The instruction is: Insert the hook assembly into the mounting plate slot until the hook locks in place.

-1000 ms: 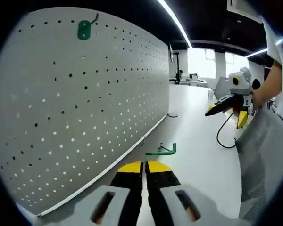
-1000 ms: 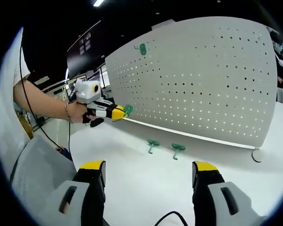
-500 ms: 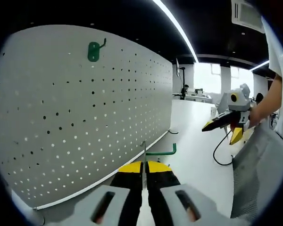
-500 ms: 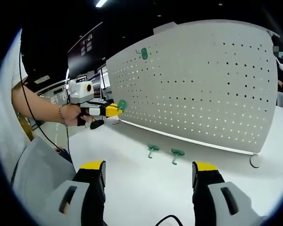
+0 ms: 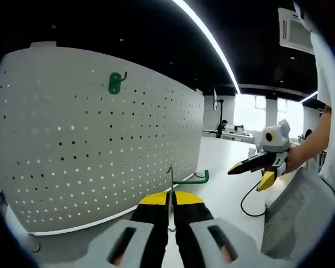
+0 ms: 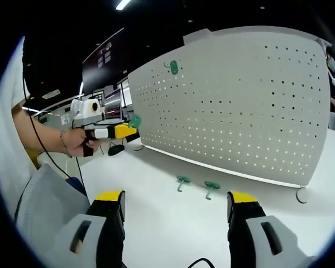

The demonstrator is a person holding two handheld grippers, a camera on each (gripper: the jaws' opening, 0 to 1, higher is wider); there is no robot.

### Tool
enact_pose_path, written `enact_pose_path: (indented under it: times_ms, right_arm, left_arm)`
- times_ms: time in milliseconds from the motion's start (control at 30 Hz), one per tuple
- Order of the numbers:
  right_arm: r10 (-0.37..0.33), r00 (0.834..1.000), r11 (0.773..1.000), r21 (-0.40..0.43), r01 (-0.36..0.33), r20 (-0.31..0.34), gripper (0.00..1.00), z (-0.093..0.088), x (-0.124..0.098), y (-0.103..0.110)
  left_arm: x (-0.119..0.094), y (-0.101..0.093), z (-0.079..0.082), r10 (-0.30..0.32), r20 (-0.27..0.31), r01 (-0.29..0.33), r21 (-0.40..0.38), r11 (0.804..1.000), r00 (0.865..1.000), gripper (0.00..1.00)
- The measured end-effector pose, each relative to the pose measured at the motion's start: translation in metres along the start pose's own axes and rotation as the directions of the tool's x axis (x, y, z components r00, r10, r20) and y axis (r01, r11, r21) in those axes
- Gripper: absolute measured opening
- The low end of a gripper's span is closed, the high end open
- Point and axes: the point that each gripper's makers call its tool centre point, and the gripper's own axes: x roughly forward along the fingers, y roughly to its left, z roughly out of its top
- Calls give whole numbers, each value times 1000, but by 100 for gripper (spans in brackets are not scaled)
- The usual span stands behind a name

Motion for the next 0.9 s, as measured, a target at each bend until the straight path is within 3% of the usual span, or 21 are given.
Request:
enact_pose_path:
  times_ms: [200, 567, 900]
  right_arm:
    - [2, 1000, 1000, -3, -2, 7, 72, 2, 0, 2]
    - [0, 1000, 1000, -2, 0, 13, 72, 3, -1, 3]
    - [2, 1000, 1000, -2, -2, 14, 72, 2, -1, 4]
  left_arm:
    - [-3, -7, 5, 5, 32, -5, -21, 1000, 999, 1]
    - [-10, -18, 30, 28, 118, -22, -48, 999, 993, 1]
    - [-13, -18, 33, 43, 130, -36, -53, 998, 991, 1]
